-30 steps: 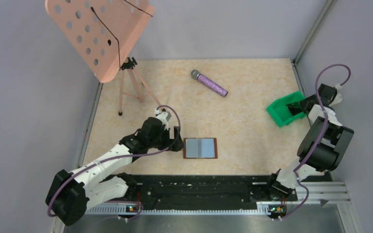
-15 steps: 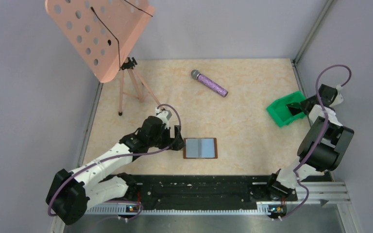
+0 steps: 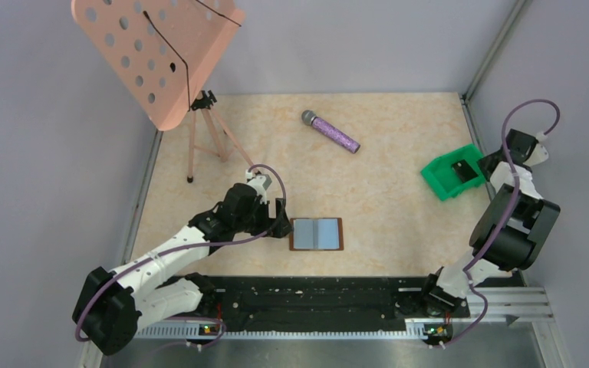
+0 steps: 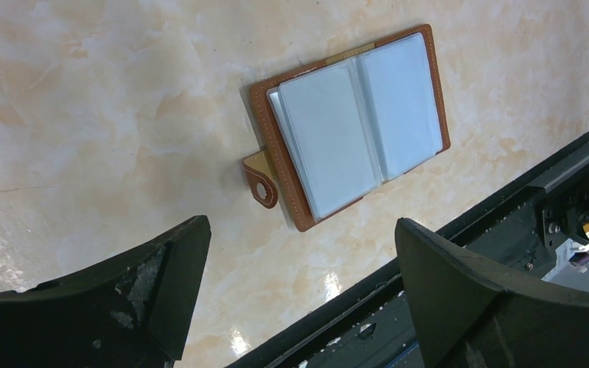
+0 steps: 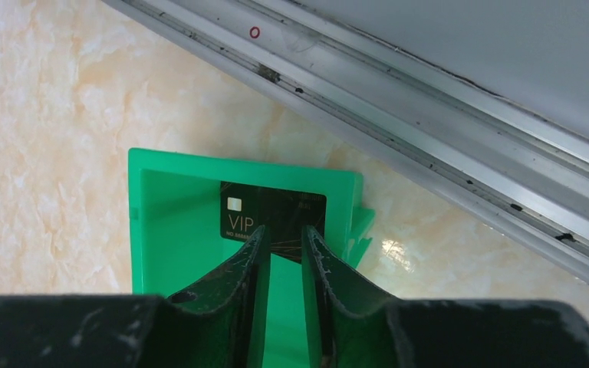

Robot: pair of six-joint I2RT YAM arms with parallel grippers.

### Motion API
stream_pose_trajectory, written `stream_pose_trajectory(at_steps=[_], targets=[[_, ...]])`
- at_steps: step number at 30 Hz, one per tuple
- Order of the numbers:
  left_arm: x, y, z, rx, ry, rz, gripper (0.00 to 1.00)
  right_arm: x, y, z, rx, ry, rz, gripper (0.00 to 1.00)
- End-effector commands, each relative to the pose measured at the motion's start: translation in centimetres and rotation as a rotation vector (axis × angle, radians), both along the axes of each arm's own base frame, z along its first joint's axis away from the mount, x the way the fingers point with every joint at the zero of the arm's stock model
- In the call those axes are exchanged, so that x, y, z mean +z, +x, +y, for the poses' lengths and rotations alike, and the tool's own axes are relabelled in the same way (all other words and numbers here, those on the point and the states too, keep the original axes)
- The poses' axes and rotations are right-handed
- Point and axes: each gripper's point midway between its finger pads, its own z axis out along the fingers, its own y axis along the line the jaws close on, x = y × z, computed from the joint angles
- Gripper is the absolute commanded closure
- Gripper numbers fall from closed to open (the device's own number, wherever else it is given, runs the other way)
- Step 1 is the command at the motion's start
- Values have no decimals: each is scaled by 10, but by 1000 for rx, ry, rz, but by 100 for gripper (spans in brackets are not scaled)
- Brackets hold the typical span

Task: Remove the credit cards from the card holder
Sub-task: Place the credit card in the storage box.

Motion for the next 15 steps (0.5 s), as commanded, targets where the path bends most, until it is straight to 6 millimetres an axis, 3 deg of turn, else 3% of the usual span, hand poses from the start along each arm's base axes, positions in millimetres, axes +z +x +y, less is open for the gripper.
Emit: stream_pose_trajectory(at_steps=[1, 9, 15], targets=[[18, 9, -9, -7, -39, -44, 4, 38, 3, -21, -44, -79, -42, 77], [18, 10, -3, 24, -15, -36, 4, 63, 4, -12, 5, -97, -66, 77], [16, 16, 10, 121, 28, -3, 4, 88, 6, 33, 136, -73, -99, 74]])
